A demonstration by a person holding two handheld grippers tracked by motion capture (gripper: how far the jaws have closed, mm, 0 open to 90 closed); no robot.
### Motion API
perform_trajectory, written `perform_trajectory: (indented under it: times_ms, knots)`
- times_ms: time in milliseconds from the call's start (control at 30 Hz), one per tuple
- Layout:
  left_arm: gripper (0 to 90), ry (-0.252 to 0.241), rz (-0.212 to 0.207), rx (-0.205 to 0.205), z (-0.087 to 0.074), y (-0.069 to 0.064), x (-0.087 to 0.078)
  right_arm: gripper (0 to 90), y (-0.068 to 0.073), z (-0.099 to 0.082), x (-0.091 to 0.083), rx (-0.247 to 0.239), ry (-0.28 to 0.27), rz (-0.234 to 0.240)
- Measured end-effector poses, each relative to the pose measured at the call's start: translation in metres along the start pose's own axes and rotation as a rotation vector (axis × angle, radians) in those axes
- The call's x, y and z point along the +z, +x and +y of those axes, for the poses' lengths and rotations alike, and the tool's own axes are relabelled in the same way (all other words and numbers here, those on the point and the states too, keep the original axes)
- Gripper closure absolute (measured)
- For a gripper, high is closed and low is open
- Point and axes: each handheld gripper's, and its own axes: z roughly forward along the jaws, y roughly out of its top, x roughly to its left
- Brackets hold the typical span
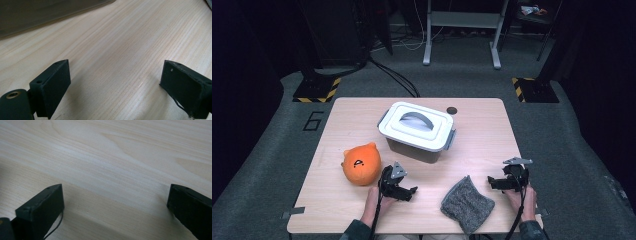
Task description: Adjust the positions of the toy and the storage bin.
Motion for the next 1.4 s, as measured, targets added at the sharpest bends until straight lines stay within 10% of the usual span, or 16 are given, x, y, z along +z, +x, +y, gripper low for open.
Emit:
perform_trajectory:
  times_ms: [367,733,1400]
  knots:
    - [9.1,-0.006,0.000,0.003,0.000,0.000,0.000,2.5,0.008,0.039,-0.025,-0.063,-0.041,0.060]
    - [9.5,-0.006,-0.002,0.003,0.000,0.000,0.000,0.2,0.046,0.115,-0.042,-0.183,-0.077,0.154]
    - [0.1,0.023,-0.011,0.018,0.001,-0.002,0.002,0.0,0.111,0.202,-0.013,-0.326,-0.108,0.309]
